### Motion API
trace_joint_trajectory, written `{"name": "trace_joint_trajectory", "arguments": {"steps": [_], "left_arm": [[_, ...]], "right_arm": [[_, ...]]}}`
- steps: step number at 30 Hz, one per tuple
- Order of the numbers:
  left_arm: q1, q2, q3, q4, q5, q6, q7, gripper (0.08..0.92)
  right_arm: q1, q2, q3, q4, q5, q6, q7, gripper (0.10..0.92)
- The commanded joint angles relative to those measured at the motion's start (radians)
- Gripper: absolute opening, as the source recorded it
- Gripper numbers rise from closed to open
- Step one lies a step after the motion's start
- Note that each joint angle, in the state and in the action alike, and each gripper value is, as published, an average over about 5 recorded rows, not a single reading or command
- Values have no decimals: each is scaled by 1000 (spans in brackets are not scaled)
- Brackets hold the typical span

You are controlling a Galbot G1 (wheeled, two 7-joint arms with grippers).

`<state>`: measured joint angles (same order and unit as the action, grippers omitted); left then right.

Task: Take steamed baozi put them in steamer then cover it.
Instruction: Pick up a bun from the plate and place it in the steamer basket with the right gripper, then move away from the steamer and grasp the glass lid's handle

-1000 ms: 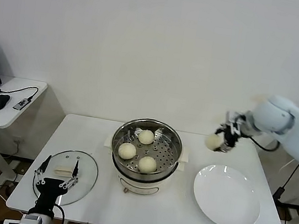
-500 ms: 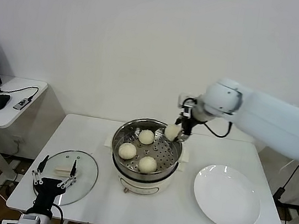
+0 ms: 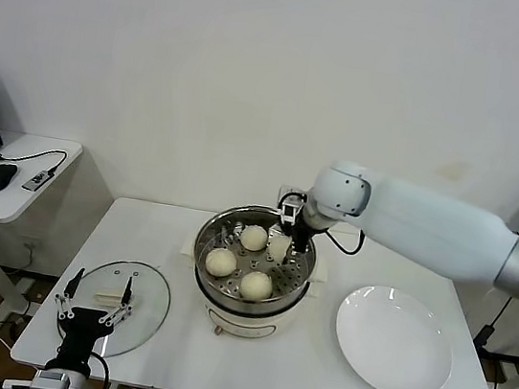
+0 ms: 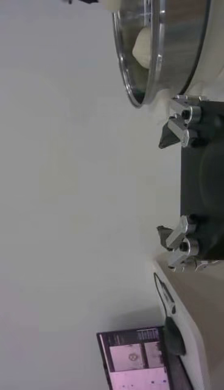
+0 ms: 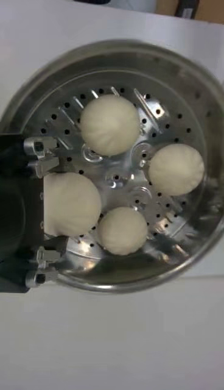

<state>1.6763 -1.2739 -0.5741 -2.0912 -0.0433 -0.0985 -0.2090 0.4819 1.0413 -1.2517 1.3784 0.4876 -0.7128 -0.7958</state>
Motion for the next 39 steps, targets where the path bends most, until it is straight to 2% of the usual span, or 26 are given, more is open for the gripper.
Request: {"name": "trace_joint_trajectory", "arguments": {"steps": [1, 17, 23, 26, 33, 36, 39], "left_arm": [[0, 1, 0, 3, 0, 0, 1, 823], [-5, -5, 3, 9, 1, 0, 0, 823], [-4, -5, 2, 6, 2, 1, -1, 823], [-3, -4, 1, 4, 2, 1, -1, 823], [-2, 0, -1, 7, 1, 1, 1, 823], [-3, 1, -1, 10, 2, 1, 1, 823], [-4, 0, 1, 12, 4, 1, 2, 823]], "right_arm": [[-86, 40, 16, -45, -45, -13, 11, 639], [-95, 10, 47, -34, -84, -12, 12, 651], [-82, -44, 99, 25, -78, -12, 7, 770], [-70, -84, 135, 71, -73, -11, 8, 813], [-119, -251, 261, 250, -72, 26, 52, 823], [-212, -348, 358, 327, -69, 72, 127, 823], [-368, -447, 490, 397, -33, 160, 263, 823]]}}
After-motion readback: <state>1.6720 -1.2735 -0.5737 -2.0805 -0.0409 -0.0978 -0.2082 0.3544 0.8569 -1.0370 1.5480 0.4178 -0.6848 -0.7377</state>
